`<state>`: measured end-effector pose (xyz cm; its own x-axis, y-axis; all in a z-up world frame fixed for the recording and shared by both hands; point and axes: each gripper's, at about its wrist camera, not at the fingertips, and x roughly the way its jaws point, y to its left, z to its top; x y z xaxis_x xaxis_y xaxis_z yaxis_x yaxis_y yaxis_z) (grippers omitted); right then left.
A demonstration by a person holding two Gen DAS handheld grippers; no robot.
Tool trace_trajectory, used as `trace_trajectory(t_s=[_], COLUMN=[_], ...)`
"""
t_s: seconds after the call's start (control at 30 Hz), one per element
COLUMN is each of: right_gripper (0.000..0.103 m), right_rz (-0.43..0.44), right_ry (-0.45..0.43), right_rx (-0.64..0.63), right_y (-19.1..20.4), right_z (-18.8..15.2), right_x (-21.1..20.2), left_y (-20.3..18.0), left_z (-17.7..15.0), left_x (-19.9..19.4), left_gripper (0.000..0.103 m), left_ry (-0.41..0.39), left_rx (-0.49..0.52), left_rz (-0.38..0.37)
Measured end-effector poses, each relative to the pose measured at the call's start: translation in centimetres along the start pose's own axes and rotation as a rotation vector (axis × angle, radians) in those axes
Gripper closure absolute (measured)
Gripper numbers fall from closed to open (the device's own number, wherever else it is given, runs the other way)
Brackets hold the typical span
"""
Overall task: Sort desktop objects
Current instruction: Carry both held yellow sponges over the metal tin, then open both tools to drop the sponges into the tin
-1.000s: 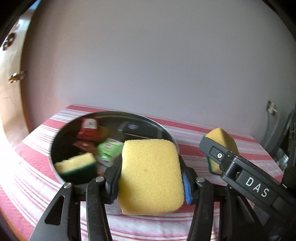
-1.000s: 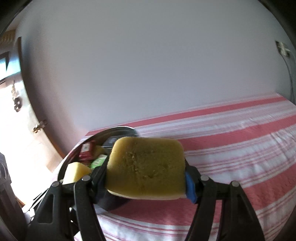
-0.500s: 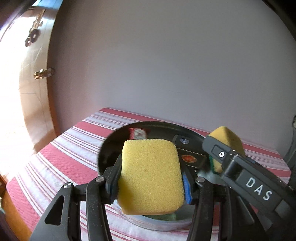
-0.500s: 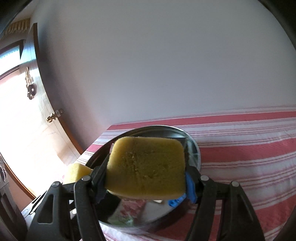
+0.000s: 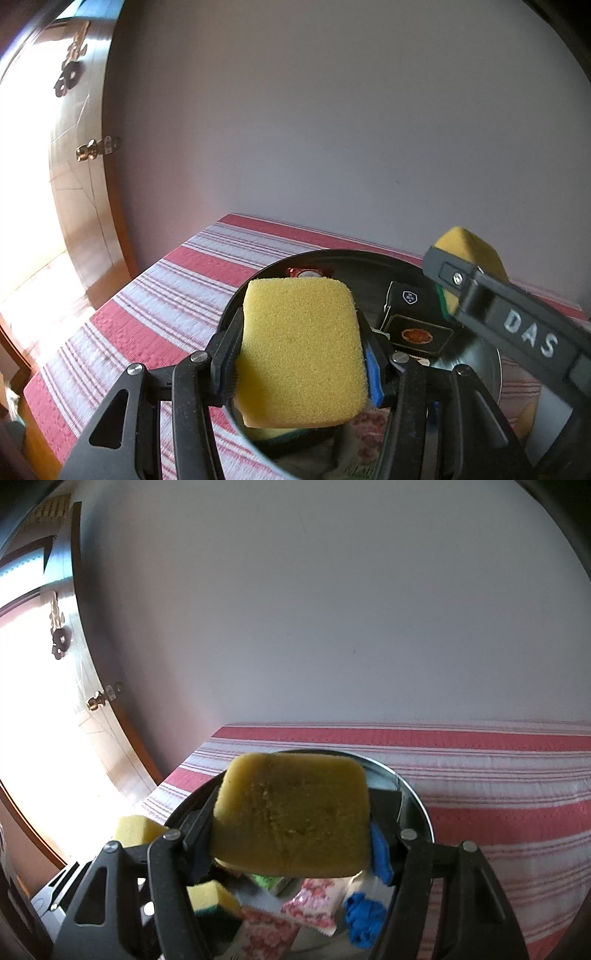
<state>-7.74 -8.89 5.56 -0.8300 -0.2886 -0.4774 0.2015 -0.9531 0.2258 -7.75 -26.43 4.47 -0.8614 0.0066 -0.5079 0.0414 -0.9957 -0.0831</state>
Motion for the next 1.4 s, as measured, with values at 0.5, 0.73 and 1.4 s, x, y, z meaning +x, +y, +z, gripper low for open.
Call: trace_trajectory(t_s=[0.5,0.73,1.4], right_gripper=[0.035,0.035,0.035], right_rz=[-0.07,-0.069,-0.069], right_ry=[0.048,0.113,0.286], right_rx=[-0.08,-0.12,-0.343], right_y=[-1.5,-2.0,0.3], right_z=[4.0,5.8,6.7], right_x=[2.9,4.9,10.7], left_y=[-4.8,-6.4,-6.5], left_z=[0.8,0.7,0.0], left_x=[1.1,1.4,4.0], left_gripper=[0.048,0.048,0.048], left_ry=[0.028,0.052,0.129], left_rx=[0.134,0.19,0.225], left_rz=[-0.053,-0.048,-0.014])
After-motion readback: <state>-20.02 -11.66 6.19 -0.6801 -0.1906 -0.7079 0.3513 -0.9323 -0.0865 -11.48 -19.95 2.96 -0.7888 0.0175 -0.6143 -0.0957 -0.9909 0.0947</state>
